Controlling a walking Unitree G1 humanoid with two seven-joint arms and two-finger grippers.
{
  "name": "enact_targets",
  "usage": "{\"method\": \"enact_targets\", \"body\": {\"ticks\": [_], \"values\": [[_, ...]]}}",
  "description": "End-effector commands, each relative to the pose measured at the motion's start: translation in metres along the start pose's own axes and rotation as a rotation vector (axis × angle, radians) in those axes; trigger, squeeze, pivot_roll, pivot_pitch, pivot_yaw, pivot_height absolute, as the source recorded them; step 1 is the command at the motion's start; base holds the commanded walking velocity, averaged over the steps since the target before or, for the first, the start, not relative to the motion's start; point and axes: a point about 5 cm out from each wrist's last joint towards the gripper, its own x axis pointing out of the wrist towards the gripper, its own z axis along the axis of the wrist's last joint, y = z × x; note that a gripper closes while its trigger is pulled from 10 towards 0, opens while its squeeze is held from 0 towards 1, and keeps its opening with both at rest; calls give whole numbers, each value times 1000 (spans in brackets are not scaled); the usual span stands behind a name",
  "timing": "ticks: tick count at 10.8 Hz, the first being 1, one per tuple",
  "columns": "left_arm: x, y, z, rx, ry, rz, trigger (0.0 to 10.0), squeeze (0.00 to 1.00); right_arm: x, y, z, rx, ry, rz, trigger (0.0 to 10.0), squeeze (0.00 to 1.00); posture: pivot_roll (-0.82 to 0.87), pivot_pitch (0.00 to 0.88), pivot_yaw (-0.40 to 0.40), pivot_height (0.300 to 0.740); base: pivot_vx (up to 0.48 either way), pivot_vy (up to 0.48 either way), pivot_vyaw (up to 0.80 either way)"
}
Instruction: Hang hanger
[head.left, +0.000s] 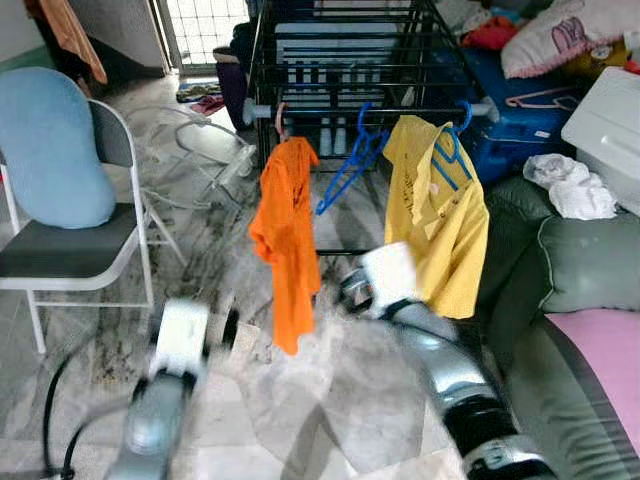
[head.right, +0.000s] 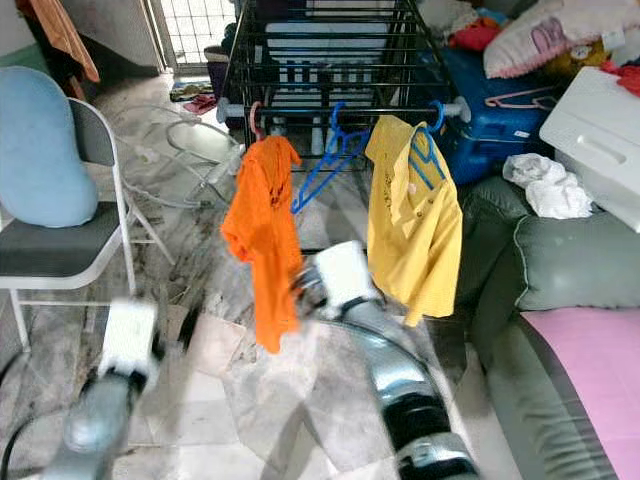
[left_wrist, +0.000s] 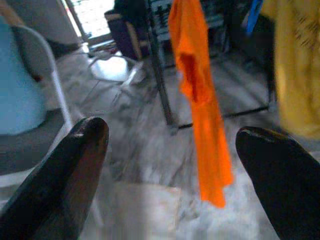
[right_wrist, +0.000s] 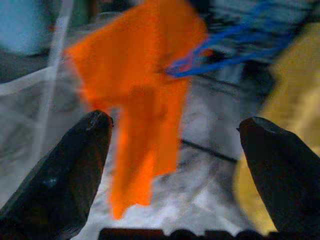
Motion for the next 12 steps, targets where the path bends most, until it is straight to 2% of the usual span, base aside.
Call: {"method": "enact_targets", "body": {"ticks": [1,3,4,5,7,9,10,12], "values": [[-2,6,10,56,-59,34,10000,0,-5,-10,-3,32,-3,-75,10000,0,113,0,-12,740,0,0,0],[0,14,7,56,-54,76,10000,0,-12,-22,-11,11,31,-129,10000,0,108,0,-24,740,0,0,0],[-1,15,10,9,-54,99,10000,0,-19,-30,-17,-56,40,-126,10000,0,84,0,-13,740,0,0,0],[-3,10,7,-3,-42,101,10000,0,-23,-31,-22,-22,55,-133,10000,0,78,0,-2,740,0,0,0],[-10,-5,4,-36,-13,110,10000,0,-27,-30,-15,50,22,-134,10000,0,42,0,14,740,0,0,0],[-4,-15,8,-10,-21,98,10000,0,-25,-28,-2,105,-16,-124,10000,0,37,0,2,740,0,0,0],[1,-12,17,-16,-42,118,10000,0,-24,-27,2,117,-24,-117,10000,0,45,0,2,740,-277,0,0],[3,-7,22,-20,-48,153,10000,0,-22,-25,9,155,-35,-113,10000,0,44,0,2,740,-276,0,0]]}}
